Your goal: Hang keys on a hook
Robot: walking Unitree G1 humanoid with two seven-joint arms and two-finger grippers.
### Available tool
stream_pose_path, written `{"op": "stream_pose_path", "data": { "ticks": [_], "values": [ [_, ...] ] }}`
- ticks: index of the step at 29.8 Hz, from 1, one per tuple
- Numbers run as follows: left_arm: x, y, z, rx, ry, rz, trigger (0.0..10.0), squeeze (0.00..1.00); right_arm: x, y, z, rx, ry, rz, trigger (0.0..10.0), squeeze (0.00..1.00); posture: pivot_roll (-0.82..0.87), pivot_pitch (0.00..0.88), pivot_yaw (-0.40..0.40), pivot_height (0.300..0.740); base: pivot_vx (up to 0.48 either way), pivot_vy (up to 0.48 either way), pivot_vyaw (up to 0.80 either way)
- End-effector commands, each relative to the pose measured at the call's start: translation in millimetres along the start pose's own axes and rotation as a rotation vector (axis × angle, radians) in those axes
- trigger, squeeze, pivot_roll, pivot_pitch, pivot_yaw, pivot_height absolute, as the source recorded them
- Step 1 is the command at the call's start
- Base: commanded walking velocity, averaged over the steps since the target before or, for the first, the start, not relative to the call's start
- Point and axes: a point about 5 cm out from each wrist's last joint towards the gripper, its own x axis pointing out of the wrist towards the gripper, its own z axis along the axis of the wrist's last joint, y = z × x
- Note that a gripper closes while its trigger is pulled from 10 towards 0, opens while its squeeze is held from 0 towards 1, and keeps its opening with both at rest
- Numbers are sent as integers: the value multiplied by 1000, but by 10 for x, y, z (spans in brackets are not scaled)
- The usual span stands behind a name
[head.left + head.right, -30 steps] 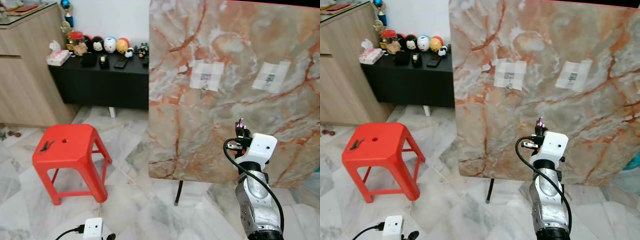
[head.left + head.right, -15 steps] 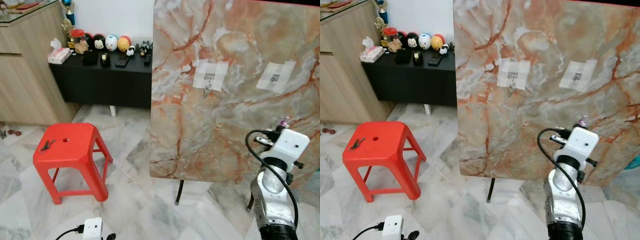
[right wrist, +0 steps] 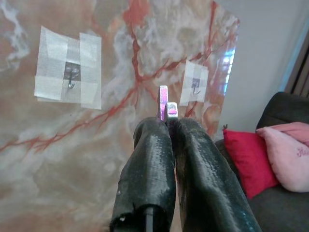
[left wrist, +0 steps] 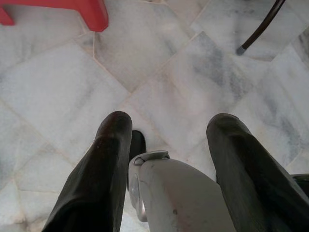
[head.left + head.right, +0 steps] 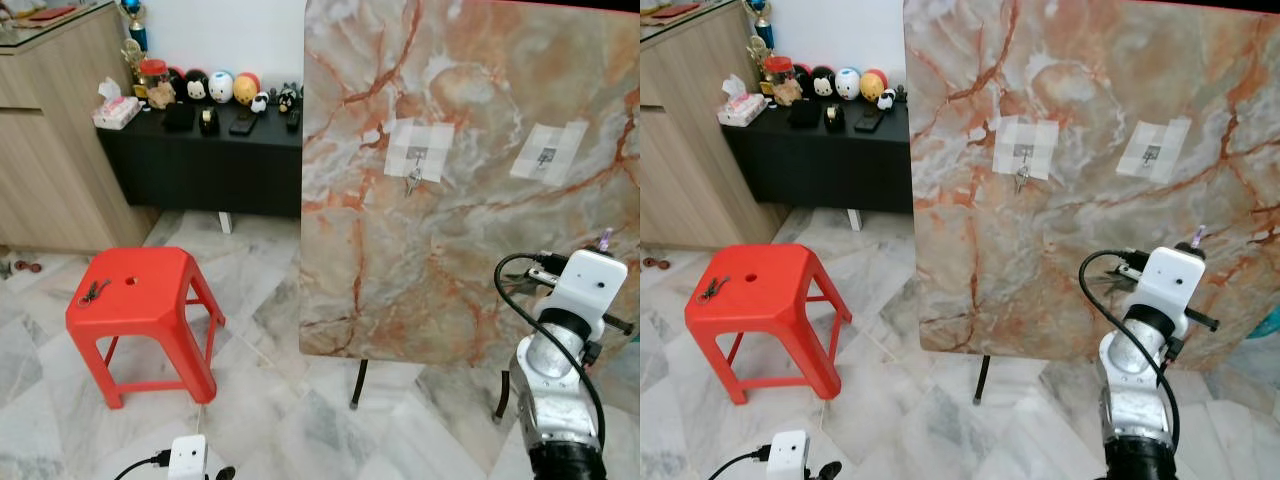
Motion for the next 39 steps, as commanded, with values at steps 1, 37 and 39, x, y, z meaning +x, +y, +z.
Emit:
{"op": "stream_pose_path", "data": {
  "ticks": [1,37,39],
  "values": [
    [-12,-12,-66,-12,31,-6,10000,0,42,-7,41,-7,-15,-14,10000,0,37,0,-75,740,0,0,0],
    [-11,-19,-39,-45,2,-20,10000,0,28,134,52,40,18,1,10000,0,35,0,-76,740,20,0,0],
    [-11,-18,-36,-45,1,-19,10000,0,28,134,50,41,19,1,10000,0,35,0,-76,740,274,0,0]
  ]
}}
